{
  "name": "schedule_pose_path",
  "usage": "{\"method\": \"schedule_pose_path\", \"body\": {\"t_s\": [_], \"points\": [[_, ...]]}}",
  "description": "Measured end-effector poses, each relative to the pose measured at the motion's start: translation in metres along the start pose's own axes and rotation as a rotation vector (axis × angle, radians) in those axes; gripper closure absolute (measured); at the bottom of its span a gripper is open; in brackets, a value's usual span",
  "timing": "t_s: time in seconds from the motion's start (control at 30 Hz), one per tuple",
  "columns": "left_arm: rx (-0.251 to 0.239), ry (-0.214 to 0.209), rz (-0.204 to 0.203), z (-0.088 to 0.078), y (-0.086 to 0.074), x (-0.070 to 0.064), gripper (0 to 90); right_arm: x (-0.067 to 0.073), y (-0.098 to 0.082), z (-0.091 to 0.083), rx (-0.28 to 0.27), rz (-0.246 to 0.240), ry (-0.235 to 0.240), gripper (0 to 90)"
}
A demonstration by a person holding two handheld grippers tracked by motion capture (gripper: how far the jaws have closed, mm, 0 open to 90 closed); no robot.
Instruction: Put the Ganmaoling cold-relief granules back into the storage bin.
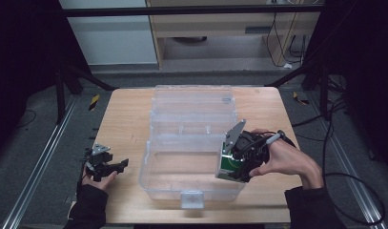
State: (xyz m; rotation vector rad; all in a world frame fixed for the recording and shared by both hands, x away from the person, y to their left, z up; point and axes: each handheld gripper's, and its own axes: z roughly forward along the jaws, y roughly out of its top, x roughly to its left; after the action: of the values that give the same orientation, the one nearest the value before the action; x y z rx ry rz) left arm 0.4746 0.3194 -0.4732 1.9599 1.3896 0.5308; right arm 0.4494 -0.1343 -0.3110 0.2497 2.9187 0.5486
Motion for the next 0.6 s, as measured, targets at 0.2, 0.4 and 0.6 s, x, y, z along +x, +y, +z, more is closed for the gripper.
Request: {"method": "schedule_pose_path", "body": {"t_s": [0.2, 0.4, 0.6], "points": [[-0.001, 0.0, 0.002, -0.001, 0.0, 0.001, 27.3, -0.002, 0.004, 0.008, -0.008, -0.002, 0.0, 16.2], [-0.003, -0.001, 0.001, 0.0, 0.0, 0.001, 27.3, -0.003, 0.007, 0.015, -0.002, -0.021, -0.004, 16.2], [-0.004, -0.001, 0.001, -0.001, 0.0, 0.001, 27.3, -0.001, 0.01, 0.024, 0.013, -0.042, 0.002, 16.2]]}}
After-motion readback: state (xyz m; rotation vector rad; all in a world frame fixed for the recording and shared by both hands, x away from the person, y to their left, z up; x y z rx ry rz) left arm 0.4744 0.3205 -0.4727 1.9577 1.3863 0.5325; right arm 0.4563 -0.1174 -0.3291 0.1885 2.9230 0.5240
